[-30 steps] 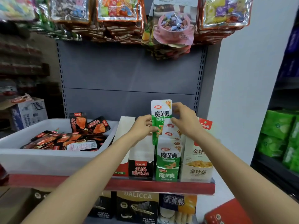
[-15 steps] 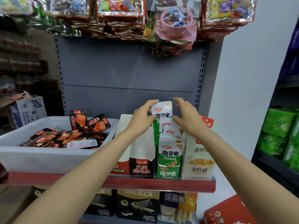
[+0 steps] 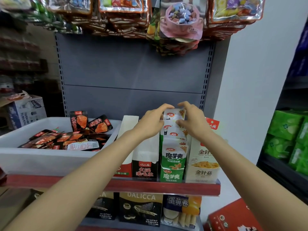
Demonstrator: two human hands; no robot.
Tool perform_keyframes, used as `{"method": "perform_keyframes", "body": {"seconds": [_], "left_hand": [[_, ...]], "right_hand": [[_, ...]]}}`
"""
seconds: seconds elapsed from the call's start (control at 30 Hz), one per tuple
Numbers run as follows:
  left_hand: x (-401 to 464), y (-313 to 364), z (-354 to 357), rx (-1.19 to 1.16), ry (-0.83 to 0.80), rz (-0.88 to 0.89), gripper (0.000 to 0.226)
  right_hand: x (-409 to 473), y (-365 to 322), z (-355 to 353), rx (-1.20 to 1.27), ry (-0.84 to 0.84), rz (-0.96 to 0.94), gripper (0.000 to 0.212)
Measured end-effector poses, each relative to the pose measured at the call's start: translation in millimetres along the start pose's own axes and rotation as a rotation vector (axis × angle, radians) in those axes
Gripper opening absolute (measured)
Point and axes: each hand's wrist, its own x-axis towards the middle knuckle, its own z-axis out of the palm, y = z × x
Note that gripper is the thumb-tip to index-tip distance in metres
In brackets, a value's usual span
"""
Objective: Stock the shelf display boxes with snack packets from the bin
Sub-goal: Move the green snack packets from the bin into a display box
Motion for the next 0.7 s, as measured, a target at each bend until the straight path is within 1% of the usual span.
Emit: {"method": "perform_keyframes", "body": {"seconds": [0.13, 0.3, 0.4, 0.53, 0.7], "left_hand": [[0.9, -0.8, -0.4, -0.015, 0.040, 0.000, 0.045], [-0.1, 6.0, -0.6, -0.123, 0.129, 0.011, 0.035], [-0.4, 4.5, 1.1, -0.148, 0.158, -0.013, 0.035], [-9.3, 1.2, 0.5, -0.097, 0.120, -0.045, 0.033], [-13.1, -1.3, 0.7, 0.012, 0.025, -0.040, 0.035]], "right_hand": [[0.3, -1.4, -1.6, -0.036, 0.010, -0.018, 0.043], [-0.7, -1.4, -3.4, -0.017, 0.015, -0.033, 0.043], [-1.2, -0.8, -2.4, -0.004, 0.010, -0.049, 0.043], [-1.9, -2.1, -2.6, -0.062, -0.043, -0.083, 0.038], [-3.4, 1.5, 1.4, -0.074, -0.135, -0.062, 0.029]]}}
